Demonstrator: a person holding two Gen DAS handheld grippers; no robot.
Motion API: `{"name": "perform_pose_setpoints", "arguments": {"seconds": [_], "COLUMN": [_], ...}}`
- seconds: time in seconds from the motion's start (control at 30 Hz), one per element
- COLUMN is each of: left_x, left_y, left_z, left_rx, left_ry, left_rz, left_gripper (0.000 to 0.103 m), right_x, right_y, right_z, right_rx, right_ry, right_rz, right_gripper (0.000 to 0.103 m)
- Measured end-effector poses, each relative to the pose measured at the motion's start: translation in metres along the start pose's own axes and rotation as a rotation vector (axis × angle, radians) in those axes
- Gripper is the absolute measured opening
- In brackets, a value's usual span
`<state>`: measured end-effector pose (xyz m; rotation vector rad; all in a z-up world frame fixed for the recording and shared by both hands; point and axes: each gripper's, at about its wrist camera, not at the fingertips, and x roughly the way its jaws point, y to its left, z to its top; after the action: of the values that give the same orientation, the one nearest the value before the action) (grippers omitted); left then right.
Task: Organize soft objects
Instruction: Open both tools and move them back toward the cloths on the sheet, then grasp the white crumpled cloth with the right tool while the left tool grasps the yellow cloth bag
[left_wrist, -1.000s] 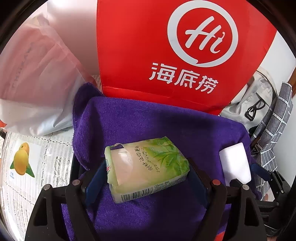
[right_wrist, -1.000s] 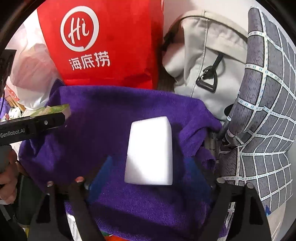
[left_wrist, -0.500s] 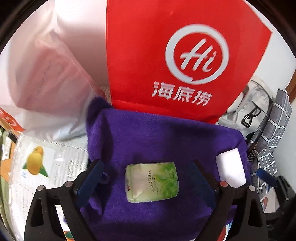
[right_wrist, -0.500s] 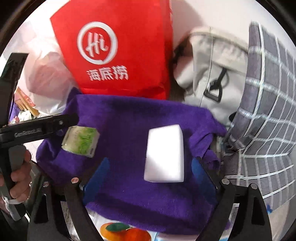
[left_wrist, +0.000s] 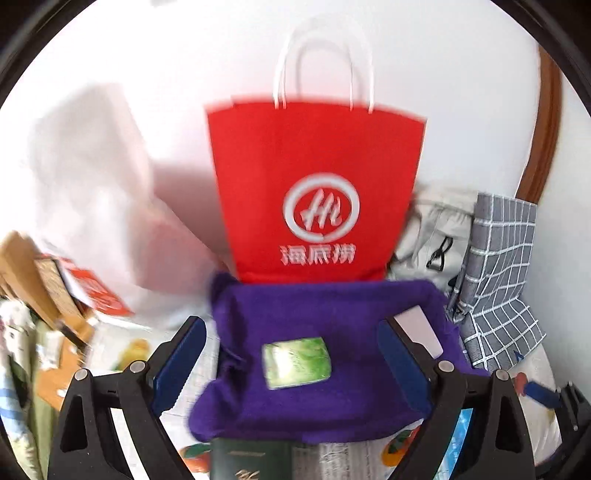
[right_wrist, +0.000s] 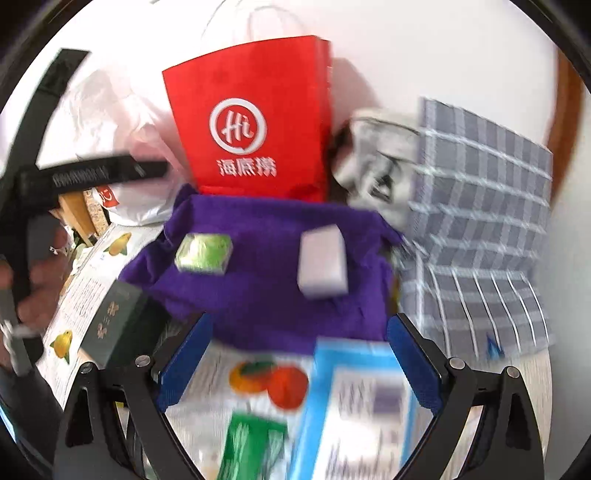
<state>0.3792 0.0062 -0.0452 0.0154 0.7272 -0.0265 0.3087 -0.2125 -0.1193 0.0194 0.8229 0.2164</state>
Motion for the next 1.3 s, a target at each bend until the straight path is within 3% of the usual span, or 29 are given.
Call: {"name": "perform_pose_setpoints", "arguments": {"seconds": [0.1,0.3,0.43,0.57,0.63,0.77,0.83,0.97,1.17,1.23,1.27,1.3], "left_x": [-0.032,-0.076,-0.093,-0.104,-0.105,-0.107,-0.106,-0.102,-0.098,-0.097,-0.097,-0.096], "left_y": [0.003,0.006,0.015,0.028,0.034,0.043,0.047,0.051,0.056,0.057,0.058,0.058], "left_z": [-0.011,-0.059,-0.092,-0.128,-0.146,-0.181,-0.193,-0.202,-0.207,-0.208,-0.210,-0.211], "left_rx": [0.001,0.070,0.048,-0.008,-0.033,-0.084,-0.105,-0.127,-0.151,-0.155,-0.157,-0.158], "left_ry": [-0.024,0.021,0.050,0.069,0.088,0.104,0.115,0.131,0.140,0.146,0.150,0.154], "left_rz": [-0.047,-0.049,-0.064,-0.083,-0.067,-0.063,-0.081,-0.084,-0.074,-0.068,-0.064,-0.060], "left_gripper": [0.093,0.093,0.093,0.093,0.093,0.093,0.093,0.094,0.094,0.094,0.094,0.094], "right_x": [-0.017,-0.042,-0.050,-0.053,-0.050,-0.040,-0.033,-0.026,0.002,0.010,0.009,0.008], "right_y": [-0.004,0.011,0.016,0.020,0.016,0.007,0.005,0.002,0.012,0.017,0.018,0.020], "right_z": [-0.026,-0.076,-0.109,-0.139,-0.150,-0.170,-0.176,-0.177,-0.174,-0.177,-0.178,-0.179], "right_rx": [0.028,0.024,0.057,0.016,0.014,-0.001,-0.020,-0.024,-0.061,-0.077,-0.073,-0.064], "right_ry": [-0.010,0.008,0.036,0.033,0.046,0.065,0.072,0.037,0.075,0.079,0.072,0.066], "right_rz": [0.032,-0.072,-0.009,-0.053,-0.057,-0.097,-0.130,-0.116,-0.113,-0.117,-0.099,-0.076], "right_gripper": [0.095,0.095,0.095,0.094,0.087,0.062,0.060,0.060,0.060,0.047,0.032,0.024]}}
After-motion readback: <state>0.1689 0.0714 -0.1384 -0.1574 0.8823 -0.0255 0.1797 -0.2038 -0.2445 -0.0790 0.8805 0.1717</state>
